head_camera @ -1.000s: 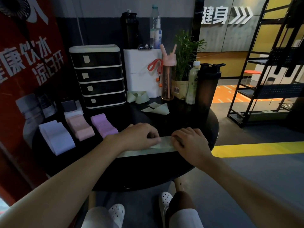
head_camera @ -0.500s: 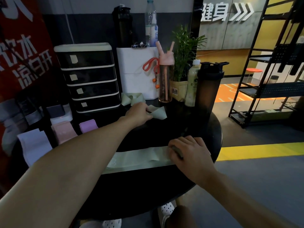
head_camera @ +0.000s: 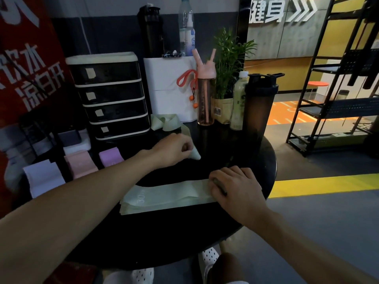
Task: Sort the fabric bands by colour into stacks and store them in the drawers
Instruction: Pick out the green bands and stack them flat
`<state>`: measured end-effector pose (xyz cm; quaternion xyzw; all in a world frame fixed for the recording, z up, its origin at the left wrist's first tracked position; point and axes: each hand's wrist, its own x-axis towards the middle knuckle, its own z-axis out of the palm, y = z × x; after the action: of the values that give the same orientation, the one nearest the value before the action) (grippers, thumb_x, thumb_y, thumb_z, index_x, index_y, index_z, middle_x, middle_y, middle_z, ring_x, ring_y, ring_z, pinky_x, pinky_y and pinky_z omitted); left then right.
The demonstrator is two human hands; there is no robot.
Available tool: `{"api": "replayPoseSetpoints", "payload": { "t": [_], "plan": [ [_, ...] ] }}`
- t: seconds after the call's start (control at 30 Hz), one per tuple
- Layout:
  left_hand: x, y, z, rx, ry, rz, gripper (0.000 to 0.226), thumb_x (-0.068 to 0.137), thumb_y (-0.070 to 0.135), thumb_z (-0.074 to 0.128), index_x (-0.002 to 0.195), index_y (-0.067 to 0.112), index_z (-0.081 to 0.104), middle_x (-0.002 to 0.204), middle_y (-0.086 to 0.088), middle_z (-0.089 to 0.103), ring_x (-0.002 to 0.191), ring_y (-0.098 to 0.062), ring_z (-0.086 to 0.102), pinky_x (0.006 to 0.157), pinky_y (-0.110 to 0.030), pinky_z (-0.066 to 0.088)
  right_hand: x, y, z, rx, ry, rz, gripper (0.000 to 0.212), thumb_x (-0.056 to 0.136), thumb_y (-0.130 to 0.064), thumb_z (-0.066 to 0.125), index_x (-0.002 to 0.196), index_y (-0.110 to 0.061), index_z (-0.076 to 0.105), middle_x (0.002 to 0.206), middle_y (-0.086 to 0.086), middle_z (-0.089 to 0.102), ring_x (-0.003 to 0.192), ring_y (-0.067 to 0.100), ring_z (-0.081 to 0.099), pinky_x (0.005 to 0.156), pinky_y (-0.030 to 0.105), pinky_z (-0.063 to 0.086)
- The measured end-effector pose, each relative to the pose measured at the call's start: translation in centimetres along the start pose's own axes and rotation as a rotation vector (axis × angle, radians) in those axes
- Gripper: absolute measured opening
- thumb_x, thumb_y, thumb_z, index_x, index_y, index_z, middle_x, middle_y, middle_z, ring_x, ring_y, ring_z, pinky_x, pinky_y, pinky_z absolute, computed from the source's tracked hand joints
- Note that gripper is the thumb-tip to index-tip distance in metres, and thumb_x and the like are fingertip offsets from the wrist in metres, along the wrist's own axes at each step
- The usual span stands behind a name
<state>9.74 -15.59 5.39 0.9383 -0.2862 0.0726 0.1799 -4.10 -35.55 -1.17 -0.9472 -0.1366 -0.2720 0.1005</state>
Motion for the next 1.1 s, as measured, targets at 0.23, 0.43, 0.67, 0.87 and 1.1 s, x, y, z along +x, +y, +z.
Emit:
{"api": "replayPoseSetpoints", "payload": {
  "t": [0.23,0.43,0.67,0.87,1.1],
  "plan": [
    [-3.6,0.4,-1.7,-0.107,-0.113,-0.027,0.021,0.093,0.023,0.063,0.081,0.008,0.071,0.073,-0.001,0.069,0.067,-0.009,0.063,0.068,-0.028,0.051,-0.1,-0.3,-0.2,-0.014,-0.012,0.013,0.028,0.092,-0.045,0.038,0.104,-0.034,0.062,0.097,-0.016,0.066,0.092,0.013,0.058,0.085,0.035,0.041],
    [-2.5,-2.3,-1.2,-0.123,0.054,-0.146,0.009,0.091,0.018,0.066,0.100,0.020,0.067,0.089,0.004,0.067,0.079,-0.008,0.061,0.072,-0.021,0.047,-0.1,-0.5,-0.3,-0.004,-0.010,0.020,0.033,0.092,-0.046,0.035,0.104,-0.033,0.063,0.097,-0.016,0.066,0.091,0.013,0.059,0.085,0.035,0.042],
    [-0.2,-4.6,0.5,-0.076,0.080,-0.247,0.017,0.092,0.027,0.067,0.094,0.011,0.074,0.093,-0.004,0.072,0.088,-0.019,0.066,0.080,-0.032,0.052,-0.1,-0.3,-0.1,0.008,-0.007,0.010,0.031,0.094,-0.046,0.035,0.104,-0.035,0.062,0.099,-0.018,0.066,0.093,0.010,0.058,0.085,0.032,0.039],
    [0.9,-5.8,1.5,-0.078,0.085,-0.340,0.028,0.083,0.032,0.078,0.101,0.012,0.070,0.096,-0.003,0.066,0.091,-0.020,0.062,0.082,-0.030,0.049,-0.2,-0.2,-0.2,0.027,0.007,0.001,0.028,0.093,-0.044,0.038,0.103,-0.033,0.063,0.097,-0.018,0.066,0.092,0.011,0.058,0.084,0.034,0.041],
    [1.5,-5.6,1.3,-0.250,0.160,-0.391,0.005,0.079,0.011,0.077,0.082,0.007,0.079,0.078,0.000,0.071,0.075,-0.011,0.063,0.074,-0.025,0.049,0.0,-0.2,-0.2,0.009,-0.014,0.004,0.027,0.093,-0.044,0.039,0.104,-0.034,0.062,0.097,-0.017,0.065,0.091,0.011,0.057,0.085,0.034,0.041]
  ]
}}
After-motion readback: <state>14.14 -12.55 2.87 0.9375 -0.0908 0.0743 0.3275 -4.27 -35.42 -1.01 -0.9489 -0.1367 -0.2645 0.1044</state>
